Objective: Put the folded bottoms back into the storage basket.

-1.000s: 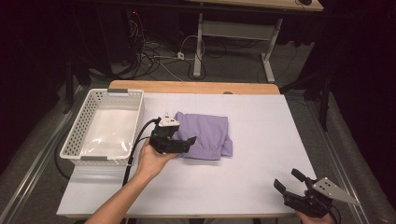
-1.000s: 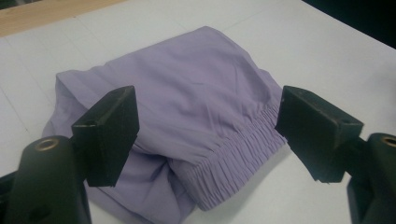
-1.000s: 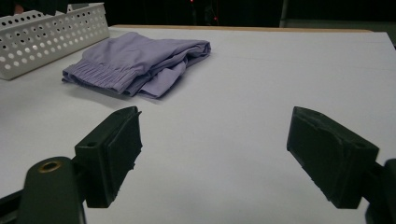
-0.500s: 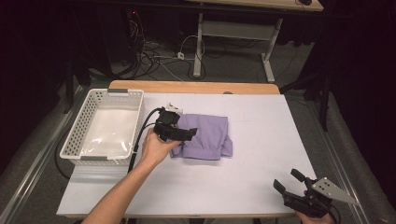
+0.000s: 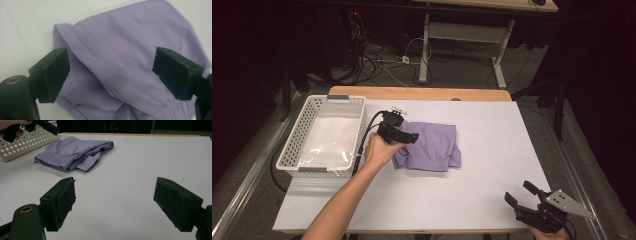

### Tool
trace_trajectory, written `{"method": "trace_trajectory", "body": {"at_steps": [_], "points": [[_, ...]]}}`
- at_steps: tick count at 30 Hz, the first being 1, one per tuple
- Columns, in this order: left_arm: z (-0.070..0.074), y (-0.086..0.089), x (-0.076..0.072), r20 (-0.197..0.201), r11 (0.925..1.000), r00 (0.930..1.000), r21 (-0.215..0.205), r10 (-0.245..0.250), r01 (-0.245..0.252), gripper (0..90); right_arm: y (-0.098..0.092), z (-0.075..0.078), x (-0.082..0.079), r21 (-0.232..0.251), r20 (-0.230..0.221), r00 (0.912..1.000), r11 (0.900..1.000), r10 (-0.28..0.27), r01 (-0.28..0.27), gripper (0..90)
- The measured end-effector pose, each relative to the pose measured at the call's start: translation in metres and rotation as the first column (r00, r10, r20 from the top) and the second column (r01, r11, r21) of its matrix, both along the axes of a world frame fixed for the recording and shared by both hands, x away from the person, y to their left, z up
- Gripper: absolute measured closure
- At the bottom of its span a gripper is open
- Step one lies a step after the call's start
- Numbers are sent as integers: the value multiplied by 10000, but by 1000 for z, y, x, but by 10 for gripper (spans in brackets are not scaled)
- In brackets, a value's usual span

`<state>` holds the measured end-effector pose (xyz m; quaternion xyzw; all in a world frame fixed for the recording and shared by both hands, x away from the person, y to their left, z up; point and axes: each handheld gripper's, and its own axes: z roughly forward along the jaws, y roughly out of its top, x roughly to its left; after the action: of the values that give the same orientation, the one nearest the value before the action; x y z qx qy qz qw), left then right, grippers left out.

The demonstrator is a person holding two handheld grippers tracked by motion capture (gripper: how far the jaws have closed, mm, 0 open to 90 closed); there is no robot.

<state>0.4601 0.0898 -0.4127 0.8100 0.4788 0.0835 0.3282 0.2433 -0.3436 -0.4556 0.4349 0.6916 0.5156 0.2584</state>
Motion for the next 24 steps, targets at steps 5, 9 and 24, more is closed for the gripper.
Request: {"method": "trace_trajectory", "body": {"at_steps": [5,9,24], "points": [[-7,-1,12,-427,9994,9986,202,303,-295,133,0,0,0,42,-17,10000,10000,-9,9,181],[-14,-2,21,-804,9985,9956,296,480,-457,87,0,0,0,52,-27,10000,10000,-16,16,181],[-42,3,40,-1831,9866,9749,1255,1267,-1046,84,0,-1,1,-21,-38,10000,10000,29,-29,181]]}}
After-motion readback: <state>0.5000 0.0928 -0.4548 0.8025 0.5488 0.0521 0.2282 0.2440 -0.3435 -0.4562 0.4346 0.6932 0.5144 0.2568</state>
